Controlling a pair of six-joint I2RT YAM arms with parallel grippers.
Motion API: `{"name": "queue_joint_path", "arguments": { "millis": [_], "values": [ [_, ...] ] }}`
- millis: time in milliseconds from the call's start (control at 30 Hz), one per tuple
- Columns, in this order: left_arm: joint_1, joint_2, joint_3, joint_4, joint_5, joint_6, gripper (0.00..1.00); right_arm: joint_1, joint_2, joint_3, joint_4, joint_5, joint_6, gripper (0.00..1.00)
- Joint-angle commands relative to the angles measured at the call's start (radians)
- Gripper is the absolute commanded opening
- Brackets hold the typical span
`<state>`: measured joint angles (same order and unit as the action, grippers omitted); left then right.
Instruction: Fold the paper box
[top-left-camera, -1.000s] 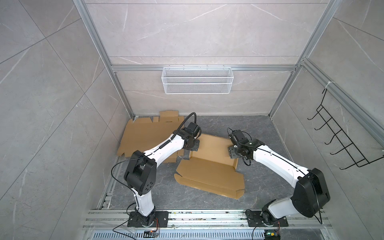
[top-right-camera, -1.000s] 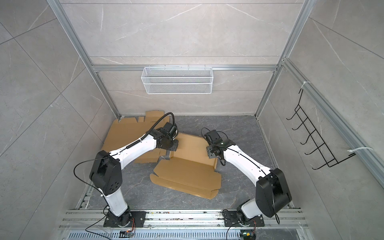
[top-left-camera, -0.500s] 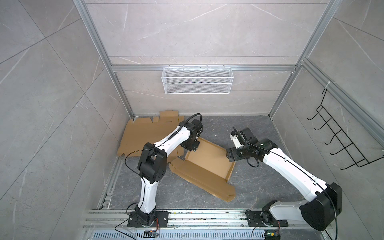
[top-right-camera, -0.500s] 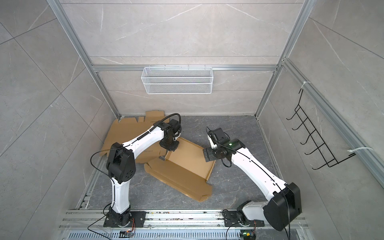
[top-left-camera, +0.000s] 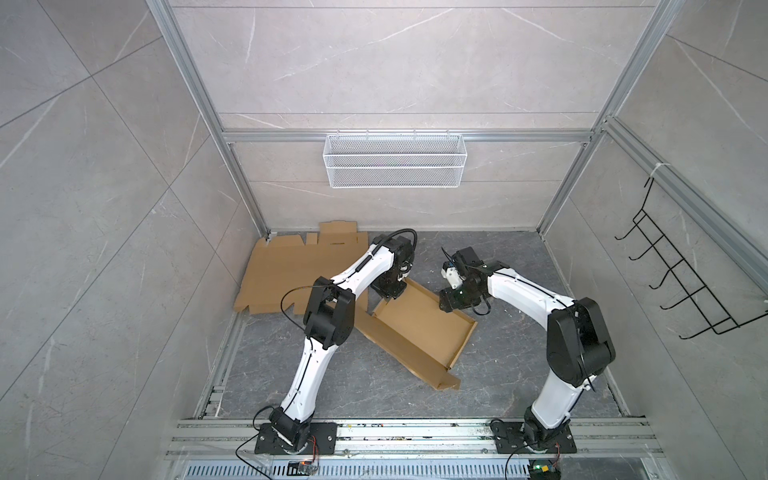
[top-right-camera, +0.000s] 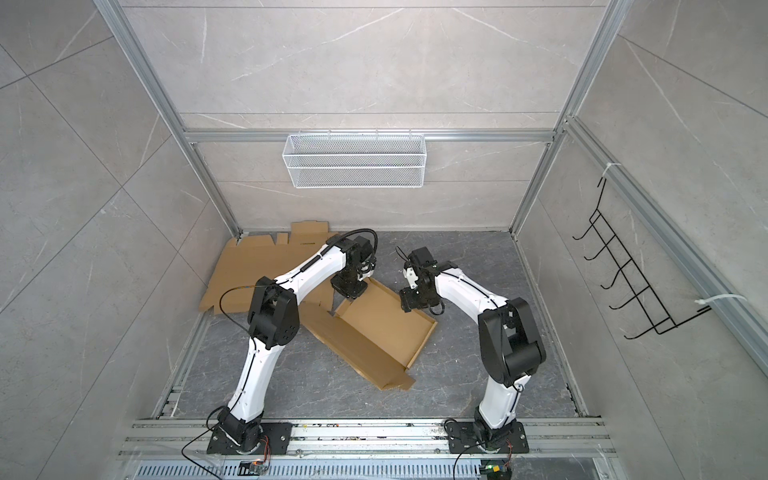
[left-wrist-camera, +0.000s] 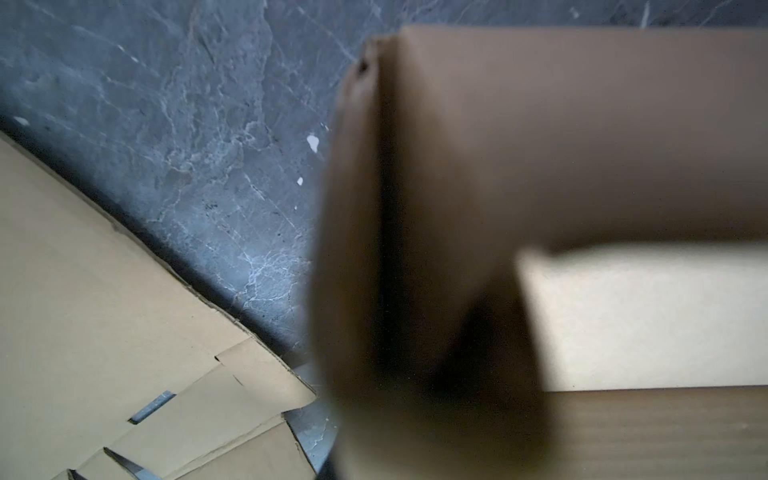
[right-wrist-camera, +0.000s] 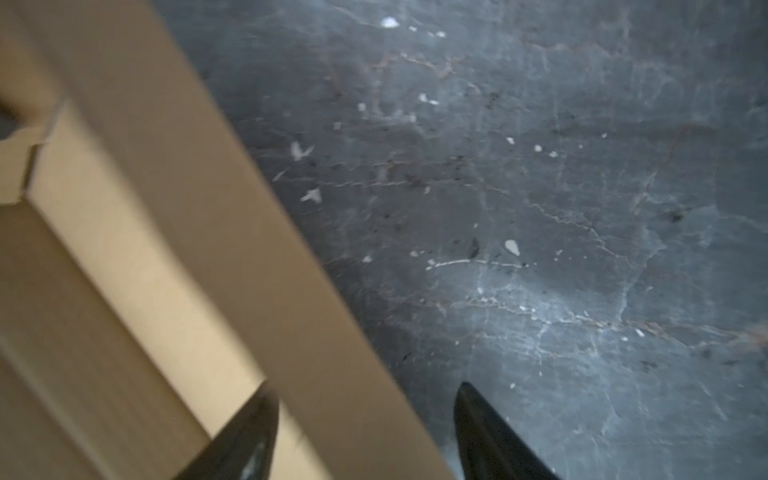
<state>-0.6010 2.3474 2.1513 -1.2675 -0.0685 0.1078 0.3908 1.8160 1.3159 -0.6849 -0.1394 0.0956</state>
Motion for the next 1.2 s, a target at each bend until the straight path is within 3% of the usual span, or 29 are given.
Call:
{"name": "queue_joint_path", "arguments": {
  "millis": [0,100,300,433,567,900,1167],
  "values": [
    [0.007,0.039,0.070,-0.059,0.022,0.024,0.19,-0.002,0.055,0.025,0.048,-0.026,0.023,0.60],
    [0.007,0.059,0.131,-0.058,0.031,0.016,0.32,-0.007,0.078,0.010,0.075,-0.049,0.074,0.53],
    [0.007,0.056,0.306,-0.083,0.091,-0.010,0.50,-0.027,0.084,-0.036,0.119,-0.057,0.167,0.43],
    [0.009,-0.077,0.320,-0.012,0.141,-0.048,0.63,-0.065,0.061,-0.086,0.157,-0.079,0.243,0.35],
    [0.030,-0.196,0.276,0.072,0.131,-0.084,0.67,-0.104,0.020,-0.145,0.211,-0.112,0.324,0.30],
    [0.103,-0.490,-0.080,0.347,0.074,-0.163,0.67,-0.211,-0.157,-0.401,0.318,-0.128,0.545,0.28],
    [0.181,-0.777,-0.522,0.653,-0.019,-0.289,0.64,-0.167,-0.424,-0.638,0.333,-0.129,0.688,0.30]
  ]
}}
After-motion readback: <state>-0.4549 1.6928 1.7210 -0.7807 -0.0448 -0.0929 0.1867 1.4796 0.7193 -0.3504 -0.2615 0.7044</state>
